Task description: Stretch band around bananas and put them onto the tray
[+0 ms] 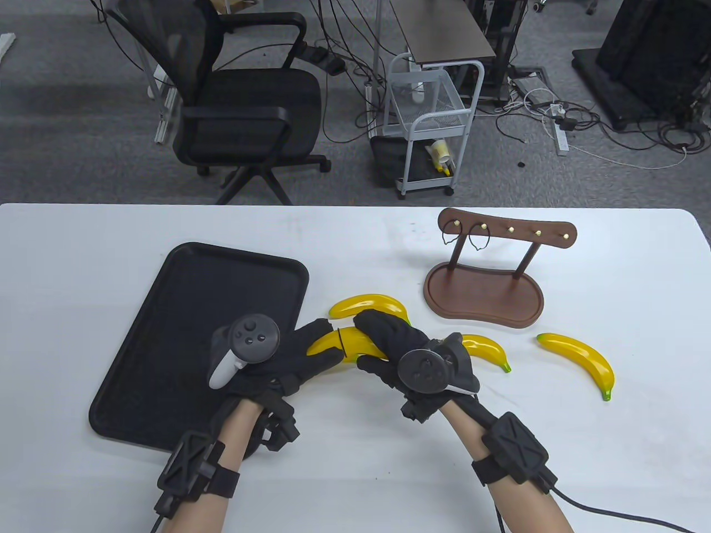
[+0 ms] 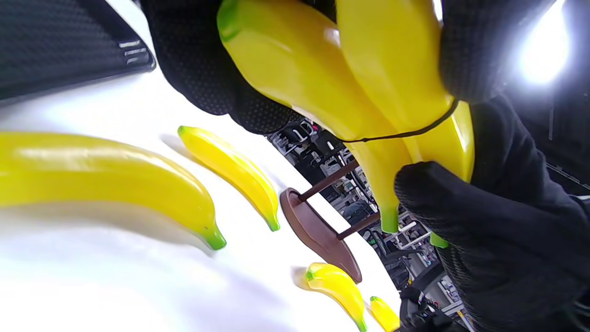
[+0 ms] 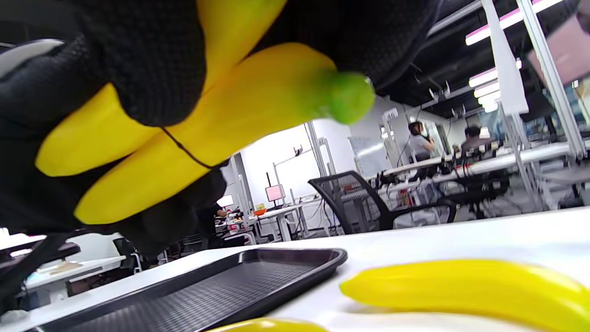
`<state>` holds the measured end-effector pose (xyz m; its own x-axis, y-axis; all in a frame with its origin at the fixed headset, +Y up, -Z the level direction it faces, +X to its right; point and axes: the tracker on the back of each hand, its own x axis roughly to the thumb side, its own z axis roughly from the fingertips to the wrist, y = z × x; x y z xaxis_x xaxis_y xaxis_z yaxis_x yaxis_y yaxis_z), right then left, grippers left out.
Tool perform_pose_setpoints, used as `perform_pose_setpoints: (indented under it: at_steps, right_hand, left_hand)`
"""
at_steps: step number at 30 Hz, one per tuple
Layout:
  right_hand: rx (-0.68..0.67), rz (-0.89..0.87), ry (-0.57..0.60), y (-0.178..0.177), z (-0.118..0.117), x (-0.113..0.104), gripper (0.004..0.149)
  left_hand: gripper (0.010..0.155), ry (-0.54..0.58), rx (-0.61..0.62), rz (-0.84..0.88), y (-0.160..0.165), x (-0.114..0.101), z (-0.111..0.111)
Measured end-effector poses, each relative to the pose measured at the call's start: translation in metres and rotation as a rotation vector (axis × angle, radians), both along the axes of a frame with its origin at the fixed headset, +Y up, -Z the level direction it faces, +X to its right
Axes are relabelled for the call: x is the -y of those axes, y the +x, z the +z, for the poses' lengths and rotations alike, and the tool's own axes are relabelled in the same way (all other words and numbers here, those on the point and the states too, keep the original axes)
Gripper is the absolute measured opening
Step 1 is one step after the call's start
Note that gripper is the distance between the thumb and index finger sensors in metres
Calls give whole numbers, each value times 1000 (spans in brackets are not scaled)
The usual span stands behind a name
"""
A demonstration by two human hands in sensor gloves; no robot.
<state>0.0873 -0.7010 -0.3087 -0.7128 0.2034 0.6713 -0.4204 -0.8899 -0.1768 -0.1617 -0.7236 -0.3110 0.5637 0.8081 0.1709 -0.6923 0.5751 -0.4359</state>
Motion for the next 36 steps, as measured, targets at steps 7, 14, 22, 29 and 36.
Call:
perform_pose_setpoints:
  at_steps: [7,14,22,29,36]
  right_hand:
    - [10,17,66,-4,4,-1,72]
    - [12,12,54,-3,3,-1,71]
    - [34,6,30,0,1,-4,71]
    - [70,-28,-29,5,-4,-5,71]
    - [120,-57,-125,5,-9,-1,71]
  left_hand:
    - [82,-70,35,66,-1,9,-3]
    - [79,-82,56,56,1,9,-2]
    - [74,-11,25,44,-4,-3,-1]
    - [71,164,-40,-67,-4,-25,6]
    - [70,276,-54,-223,8,-29,13]
